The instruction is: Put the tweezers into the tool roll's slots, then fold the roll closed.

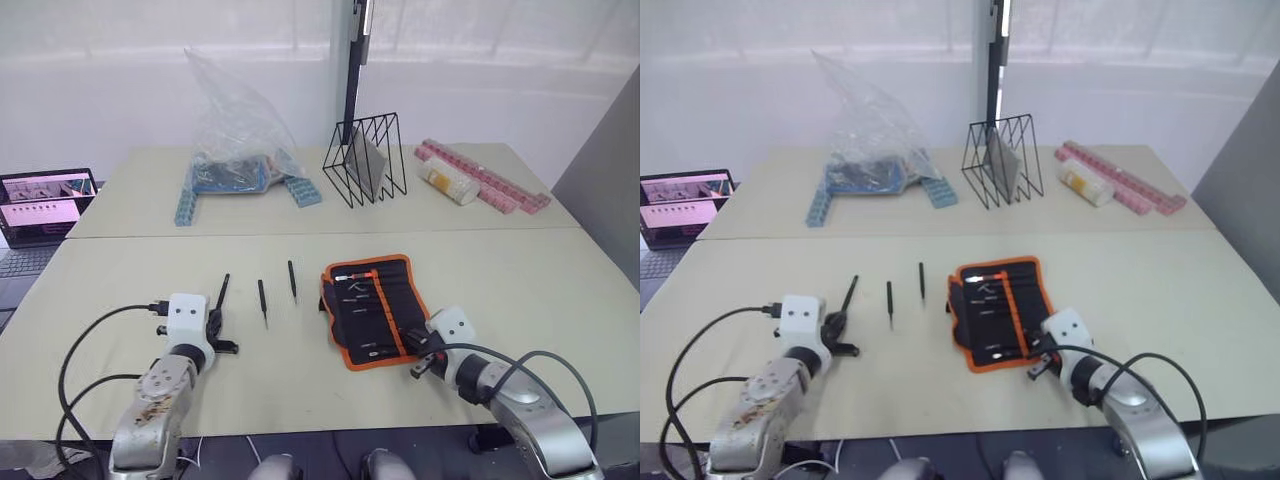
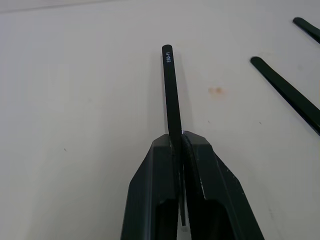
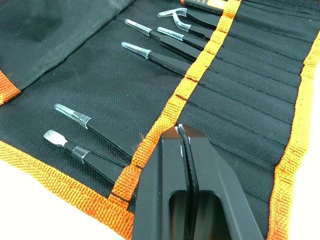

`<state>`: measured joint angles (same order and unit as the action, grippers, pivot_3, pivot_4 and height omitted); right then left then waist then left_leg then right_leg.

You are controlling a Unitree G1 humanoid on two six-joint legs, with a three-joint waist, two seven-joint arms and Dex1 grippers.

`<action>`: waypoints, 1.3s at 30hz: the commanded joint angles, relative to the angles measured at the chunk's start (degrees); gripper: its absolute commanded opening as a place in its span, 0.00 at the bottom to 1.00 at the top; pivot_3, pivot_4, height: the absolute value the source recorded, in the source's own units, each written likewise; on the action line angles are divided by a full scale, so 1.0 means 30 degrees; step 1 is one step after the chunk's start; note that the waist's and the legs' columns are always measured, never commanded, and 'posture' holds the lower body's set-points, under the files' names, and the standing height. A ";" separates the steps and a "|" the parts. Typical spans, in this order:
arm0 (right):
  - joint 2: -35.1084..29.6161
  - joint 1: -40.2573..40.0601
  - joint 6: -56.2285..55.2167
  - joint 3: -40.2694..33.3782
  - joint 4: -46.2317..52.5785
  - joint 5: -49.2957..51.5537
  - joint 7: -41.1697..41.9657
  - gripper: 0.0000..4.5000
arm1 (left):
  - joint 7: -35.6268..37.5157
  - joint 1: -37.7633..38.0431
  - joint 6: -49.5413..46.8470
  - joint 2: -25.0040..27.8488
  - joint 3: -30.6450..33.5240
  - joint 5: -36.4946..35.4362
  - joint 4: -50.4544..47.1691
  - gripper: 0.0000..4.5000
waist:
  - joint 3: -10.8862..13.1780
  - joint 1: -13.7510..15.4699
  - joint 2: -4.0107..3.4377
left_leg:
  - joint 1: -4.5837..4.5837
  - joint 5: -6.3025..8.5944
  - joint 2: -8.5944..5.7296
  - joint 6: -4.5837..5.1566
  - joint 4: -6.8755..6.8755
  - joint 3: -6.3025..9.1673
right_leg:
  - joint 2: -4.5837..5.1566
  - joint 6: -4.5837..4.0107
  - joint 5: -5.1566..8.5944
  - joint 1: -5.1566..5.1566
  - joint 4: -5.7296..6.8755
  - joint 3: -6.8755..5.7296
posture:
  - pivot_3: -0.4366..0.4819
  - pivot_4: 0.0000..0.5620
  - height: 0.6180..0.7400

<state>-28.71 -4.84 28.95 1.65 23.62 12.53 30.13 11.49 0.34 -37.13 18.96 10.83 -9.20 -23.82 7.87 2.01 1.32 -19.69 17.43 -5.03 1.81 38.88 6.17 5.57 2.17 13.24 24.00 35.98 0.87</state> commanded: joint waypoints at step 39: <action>0.0994 -0.1603 0.1350 0.0902 0.1958 -0.0301 -0.2161 0.00 | 1.4039 -1.1733 0.1380 0.3300 -1.2396 0.0803 0.4794 0.01 | 0.0010 -0.0455 0.0005 | -0.0152 -0.0069 -0.0011 -0.0096 0.0012 -0.0006 | -0.0026 -0.0019 -0.0014 0.0131 0.0006 0.0019 | 0.48 0.27 0.87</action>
<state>-25.97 -8.69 31.51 3.24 29.60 11.82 23.50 52.18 -33.93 -32.84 28.58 -26.18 -6.82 -6.97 7.90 0.64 1.34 -20.14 17.22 -5.07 1.52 38.92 6.16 5.49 2.11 13.20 24.39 36.00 0.93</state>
